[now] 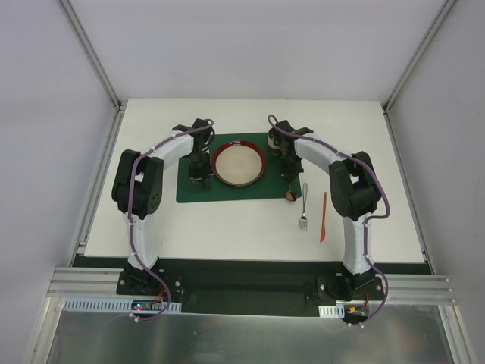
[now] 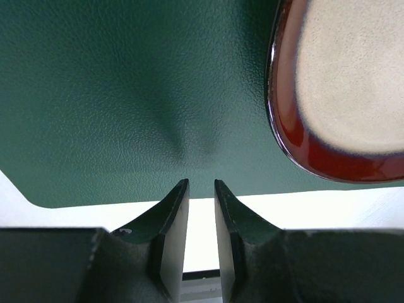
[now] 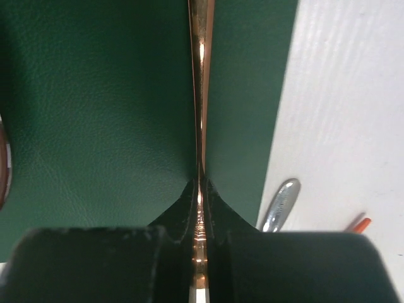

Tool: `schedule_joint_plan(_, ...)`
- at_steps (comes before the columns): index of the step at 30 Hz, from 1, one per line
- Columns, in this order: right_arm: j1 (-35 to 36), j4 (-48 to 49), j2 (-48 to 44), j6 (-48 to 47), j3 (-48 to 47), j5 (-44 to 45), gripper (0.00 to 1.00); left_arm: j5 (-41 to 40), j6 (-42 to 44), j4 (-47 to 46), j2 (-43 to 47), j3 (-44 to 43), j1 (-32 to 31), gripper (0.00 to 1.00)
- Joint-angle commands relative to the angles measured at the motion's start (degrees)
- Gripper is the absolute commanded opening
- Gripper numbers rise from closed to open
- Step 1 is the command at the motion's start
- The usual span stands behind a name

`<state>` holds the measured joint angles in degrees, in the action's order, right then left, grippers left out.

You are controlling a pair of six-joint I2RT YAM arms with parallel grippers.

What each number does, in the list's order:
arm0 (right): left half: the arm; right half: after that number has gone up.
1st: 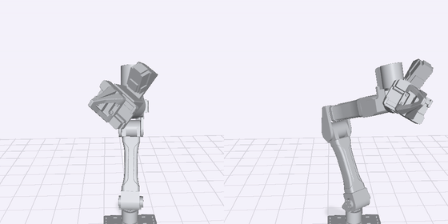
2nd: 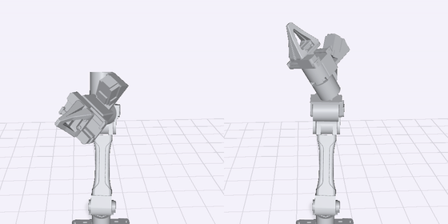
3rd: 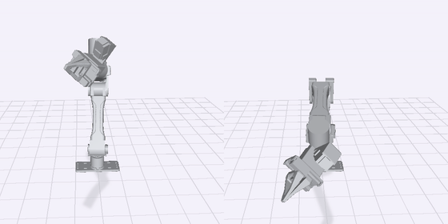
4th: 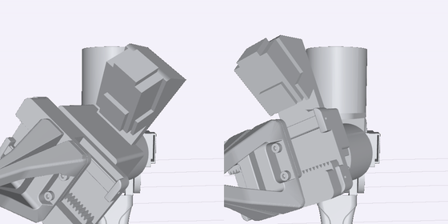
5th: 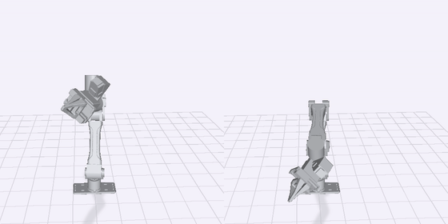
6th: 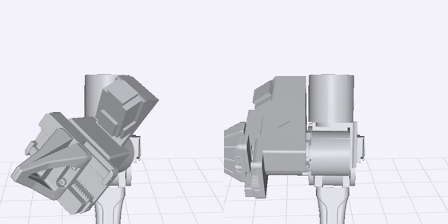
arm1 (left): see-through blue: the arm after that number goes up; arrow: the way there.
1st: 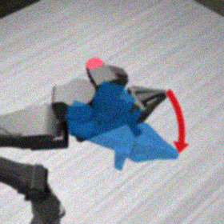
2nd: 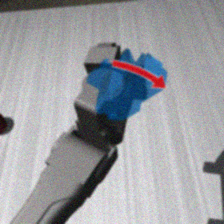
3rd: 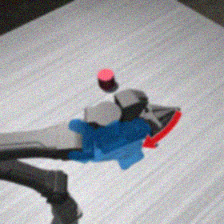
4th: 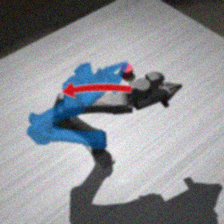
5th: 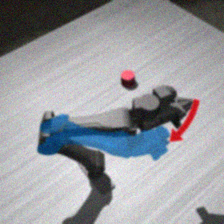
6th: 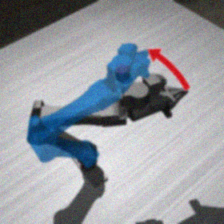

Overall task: Set the dinner table for one person
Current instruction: Place the spoon on the napkin.

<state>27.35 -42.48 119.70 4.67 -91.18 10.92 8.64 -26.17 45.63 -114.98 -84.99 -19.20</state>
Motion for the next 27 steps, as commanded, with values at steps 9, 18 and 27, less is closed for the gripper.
schedule_joint_plan(9,3.2,-1.7,1.2,1.7,-3.9,-2.0,0.00,0.5,1.0,1.0,0.1,-1.7,-0.5,0.22)
schedule_joint_plan(18,3.3,-1.8,-1.7,1.5,0.5,-1.2,0.00,0.5,1.1,1.0,0.4,-1.8,-0.5,0.22)
schedule_joint_plan(27,3.8,-1.7,-4.4,0.4,6.7,-0.3,0.01,0.7,1.1,0.9,0.5,-1.5,-0.5,0.22)
